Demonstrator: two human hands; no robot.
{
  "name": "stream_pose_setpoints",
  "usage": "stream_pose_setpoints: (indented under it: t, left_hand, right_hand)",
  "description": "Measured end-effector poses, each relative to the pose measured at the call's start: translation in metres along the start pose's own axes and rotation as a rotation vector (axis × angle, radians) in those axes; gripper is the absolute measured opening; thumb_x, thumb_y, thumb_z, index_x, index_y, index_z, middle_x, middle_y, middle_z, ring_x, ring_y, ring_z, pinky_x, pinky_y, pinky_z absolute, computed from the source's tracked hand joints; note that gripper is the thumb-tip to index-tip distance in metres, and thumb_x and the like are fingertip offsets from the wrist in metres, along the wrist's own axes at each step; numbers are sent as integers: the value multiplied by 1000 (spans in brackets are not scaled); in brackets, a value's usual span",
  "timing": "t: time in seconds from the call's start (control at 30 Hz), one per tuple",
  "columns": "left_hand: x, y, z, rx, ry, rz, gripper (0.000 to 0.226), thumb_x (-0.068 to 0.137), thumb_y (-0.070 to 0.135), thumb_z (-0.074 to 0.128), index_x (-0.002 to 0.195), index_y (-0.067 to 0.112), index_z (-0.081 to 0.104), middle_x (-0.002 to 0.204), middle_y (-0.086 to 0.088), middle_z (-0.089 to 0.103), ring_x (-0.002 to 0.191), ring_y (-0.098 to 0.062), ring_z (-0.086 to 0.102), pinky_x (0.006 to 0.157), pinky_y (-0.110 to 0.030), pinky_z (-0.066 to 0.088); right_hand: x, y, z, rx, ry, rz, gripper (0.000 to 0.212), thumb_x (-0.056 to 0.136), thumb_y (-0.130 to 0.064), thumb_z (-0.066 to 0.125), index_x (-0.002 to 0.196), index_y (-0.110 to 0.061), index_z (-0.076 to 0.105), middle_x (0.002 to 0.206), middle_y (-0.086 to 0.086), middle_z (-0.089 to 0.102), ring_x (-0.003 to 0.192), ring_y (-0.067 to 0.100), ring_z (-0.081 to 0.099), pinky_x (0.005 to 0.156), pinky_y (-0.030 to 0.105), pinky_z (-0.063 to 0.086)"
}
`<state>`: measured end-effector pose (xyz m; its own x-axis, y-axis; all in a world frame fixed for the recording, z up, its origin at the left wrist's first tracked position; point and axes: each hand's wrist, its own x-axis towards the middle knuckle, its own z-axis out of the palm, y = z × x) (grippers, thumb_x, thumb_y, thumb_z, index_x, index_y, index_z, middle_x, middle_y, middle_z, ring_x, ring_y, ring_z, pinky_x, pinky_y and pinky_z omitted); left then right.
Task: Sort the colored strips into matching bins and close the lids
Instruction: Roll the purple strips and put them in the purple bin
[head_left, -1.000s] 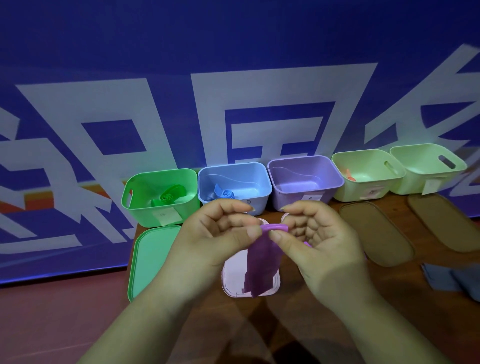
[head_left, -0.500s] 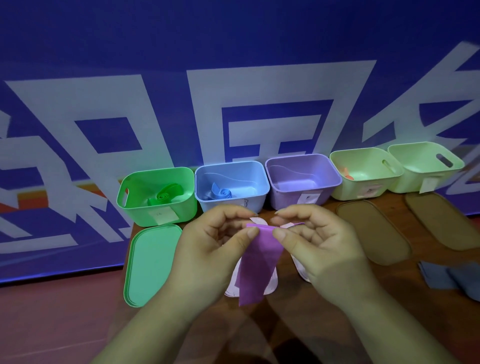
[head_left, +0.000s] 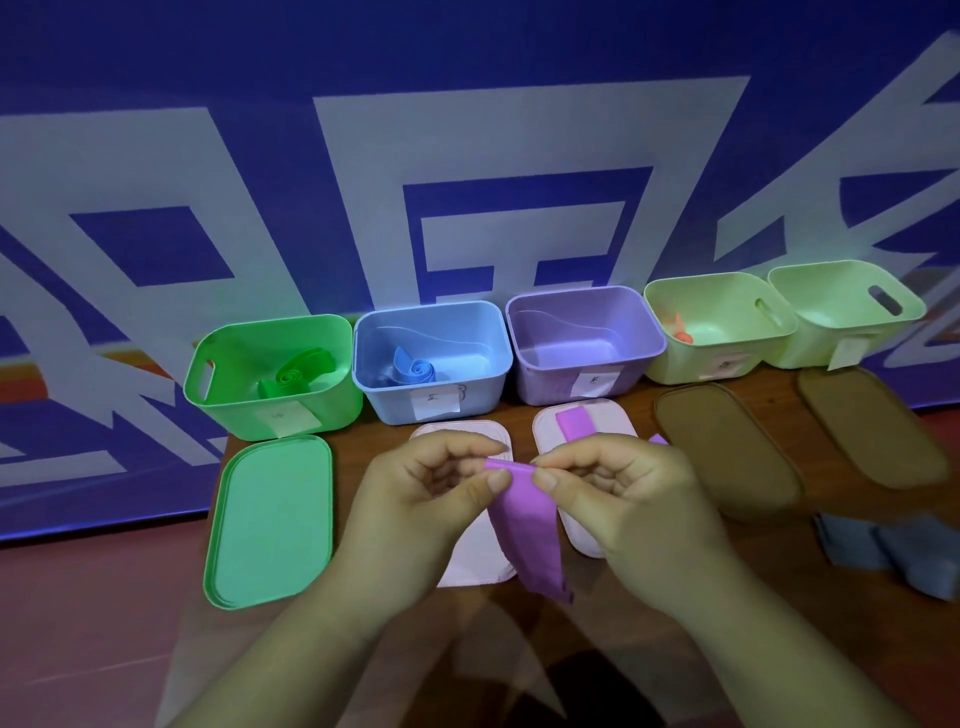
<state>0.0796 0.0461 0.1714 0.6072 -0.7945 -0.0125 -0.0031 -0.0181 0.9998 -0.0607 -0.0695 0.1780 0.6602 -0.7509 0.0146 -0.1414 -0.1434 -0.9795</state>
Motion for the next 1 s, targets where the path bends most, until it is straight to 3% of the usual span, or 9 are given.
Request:
stream_pose_setpoints:
  t: [0.1, 0.23, 0.4, 0.5, 0.57, 0.67, 0.8, 1.0]
  left_hand:
    - [11, -11, 11, 0, -27, -74, 17, 80, -3, 74, 85, 13, 77, 77, -3, 75, 75, -12, 69, 73, -21, 53]
    - [23, -26, 24, 18, 5, -78, 18, 78, -2, 75, 82, 15, 78, 76, -12, 74, 71, -17, 66, 70, -28, 54]
    - [45, -49, 39, 71, 7, -163, 16, 83, -2, 73, 80, 14, 77, 76, -14, 71, 68, -14, 64, 67, -26, 53]
    - [58, -64, 45, 83, 2, -210, 12, 85, -2, 70, 80, 9, 75, 78, -18, 69, 68, -14, 61, 66, -25, 51]
    - [68, -76, 47, 85, 23, -246, 11, 85, 0, 71, 80, 9, 74, 78, -19, 69, 68, -14, 60, 67, -27, 50]
    - [84, -93, 49, 95, 59, -299, 11, 86, 1, 71, 80, 9, 73, 78, -18, 68, 69, -15, 60, 68, -30, 49]
    - [106, -109, 57, 110, 94, -337, 9, 86, -3, 69, 80, 4, 71, 72, -4, 70, 66, -8, 60, 65, -17, 48]
    - [128, -136, 57, 102, 87, -395, 16, 86, -7, 68, 80, 9, 69, 75, 1, 72, 71, -10, 64, 68, -18, 50]
  right_hand:
    - [10, 11, -12, -19, -54, 35, 30, 81, -6, 77, 75, -35, 77, 76, -3, 76, 72, 20, 71, 72, 32, 57]
    - [27, 25, -28, 4, -109, 104, 21, 80, -2, 77, 76, -23, 76, 77, -3, 76, 72, 8, 71, 69, 16, 52]
    - [56, 60, -45, -15, -143, 215, 14, 82, -5, 76, 82, -19, 75, 80, 2, 76, 75, 16, 71, 70, 25, 54]
    - [82, 105, -63, -149, -94, 306, 15, 83, -6, 76, 81, -21, 74, 76, -4, 75, 75, 5, 69, 71, 17, 51]
    - [103, 139, -77, -318, -68, 357, 11, 83, -13, 77, 84, -23, 73, 80, -9, 75, 80, 3, 69, 76, 21, 52]
    - [133, 183, -87, -514, -102, 386, 11, 84, -22, 75, 94, -24, 72, 92, -12, 73, 90, 9, 69, 82, 27, 51]
    - [167, 233, -76, -620, -100, 339, 29, 83, -23, 75, 111, -16, 71, 110, 4, 70, 98, 20, 67, 89, 32, 52]
    - [197, 272, -52, -635, 87, 322, 33, 82, -18, 74, 113, -8, 67, 110, 16, 66, 101, 34, 63, 89, 35, 48]
